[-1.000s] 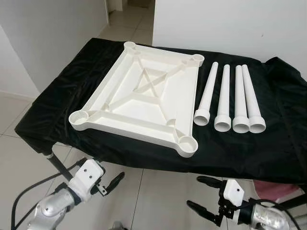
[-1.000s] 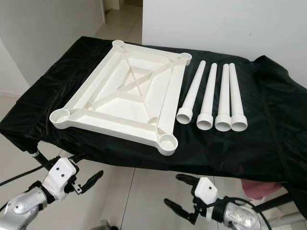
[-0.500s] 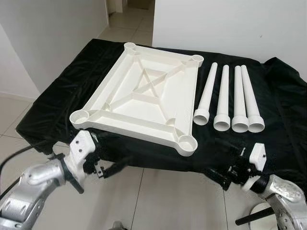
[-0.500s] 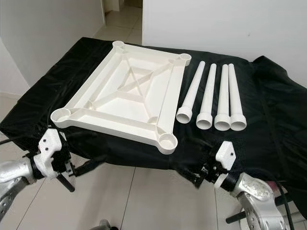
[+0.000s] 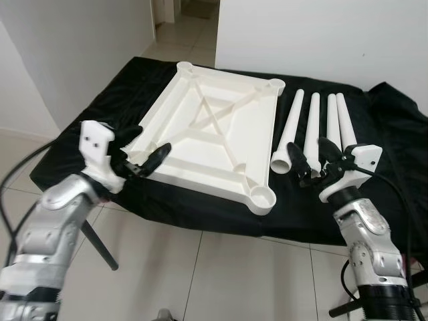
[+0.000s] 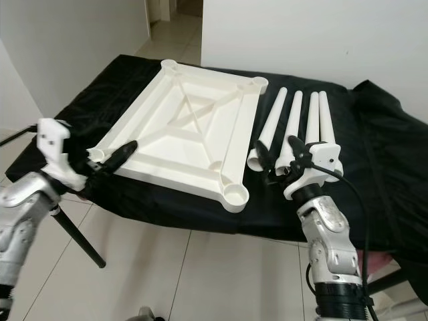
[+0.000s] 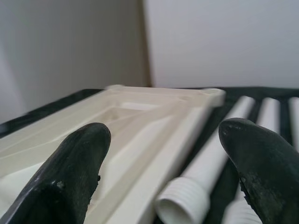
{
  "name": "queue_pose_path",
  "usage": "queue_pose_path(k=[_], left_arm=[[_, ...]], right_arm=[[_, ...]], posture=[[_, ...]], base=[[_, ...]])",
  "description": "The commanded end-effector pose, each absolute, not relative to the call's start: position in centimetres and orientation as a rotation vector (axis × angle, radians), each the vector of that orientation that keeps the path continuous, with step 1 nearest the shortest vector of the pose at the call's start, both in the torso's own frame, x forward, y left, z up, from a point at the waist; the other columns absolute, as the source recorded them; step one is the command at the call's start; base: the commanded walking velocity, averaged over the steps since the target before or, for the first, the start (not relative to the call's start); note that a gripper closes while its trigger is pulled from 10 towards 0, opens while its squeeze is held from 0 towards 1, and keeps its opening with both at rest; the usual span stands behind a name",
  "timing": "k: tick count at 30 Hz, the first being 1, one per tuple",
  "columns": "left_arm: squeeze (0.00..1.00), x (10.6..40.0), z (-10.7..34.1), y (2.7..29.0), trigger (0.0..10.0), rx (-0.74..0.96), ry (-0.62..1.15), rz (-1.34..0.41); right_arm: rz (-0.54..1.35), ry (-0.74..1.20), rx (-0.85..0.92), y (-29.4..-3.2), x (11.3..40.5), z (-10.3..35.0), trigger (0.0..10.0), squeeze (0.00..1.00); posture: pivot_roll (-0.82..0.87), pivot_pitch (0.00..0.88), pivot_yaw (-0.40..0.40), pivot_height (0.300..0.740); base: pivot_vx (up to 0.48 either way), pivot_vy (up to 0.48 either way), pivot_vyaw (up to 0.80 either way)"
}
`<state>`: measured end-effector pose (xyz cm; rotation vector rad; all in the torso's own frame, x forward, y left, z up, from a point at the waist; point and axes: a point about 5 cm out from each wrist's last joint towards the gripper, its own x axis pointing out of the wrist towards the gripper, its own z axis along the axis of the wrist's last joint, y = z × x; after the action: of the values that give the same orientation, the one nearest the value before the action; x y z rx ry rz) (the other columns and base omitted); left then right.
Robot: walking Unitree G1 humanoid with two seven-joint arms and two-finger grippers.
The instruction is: Building children table
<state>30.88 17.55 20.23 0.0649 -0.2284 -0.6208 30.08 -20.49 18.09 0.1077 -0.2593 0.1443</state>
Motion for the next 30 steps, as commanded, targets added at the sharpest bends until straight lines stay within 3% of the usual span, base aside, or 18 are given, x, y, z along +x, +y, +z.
queue_pose_path(k=[1, 10, 18, 24, 30], left_arm=[[0.00, 31.5, 19.9, 17.5, 10.0, 0.081, -0.216, -0.532], [0.00, 33.3, 17.8, 14.8, 10.0, 0.111, -0.131, -0.497], [0.00, 34.5, 17.1, 14.2, 10.0, 0.072, -0.094, -0.433], [0.00, 34.6, 18.1, 14.8, 10.0, 0.000, -0.154, -0.380], [0.00, 34.1, 17.5, 15.4, 10.0, 0.036, -0.166, -0.324]], right_arm=[[0.049, -0.223, 0.096, -21.3, 30.4, 17.4, 10.0, 0.00], [-0.133, -0.218, 0.126, -20.9, 32.7, 17.2, 10.0, 0.00], [-0.158, -0.255, 0.085, -20.5, 33.2, 17.7, 10.0, 0.00], [-0.128, -0.384, 0.059, -20.2, 31.1, 18.4, 10.0, 0.00], [-0.093, -0.379, 0.027, -19.8, 29.6, 17.5, 10.0, 0.00]], posture=[[-0.01, 0.000, -0.012, 0.740], [-0.02, 0.013, -0.010, 0.740], [-0.02, 0.029, 0.002, 0.740], [-0.03, 0.048, 0.002, 0.740], [-0.04, 0.061, 0.000, 0.740]], base=[[0.000, 0.000, 0.00], [0.000, 0.000, 0.00], [0.000, 0.000, 0.00], [0.000, 0.000, 0.00], [0.000, 0.000, 0.00]])
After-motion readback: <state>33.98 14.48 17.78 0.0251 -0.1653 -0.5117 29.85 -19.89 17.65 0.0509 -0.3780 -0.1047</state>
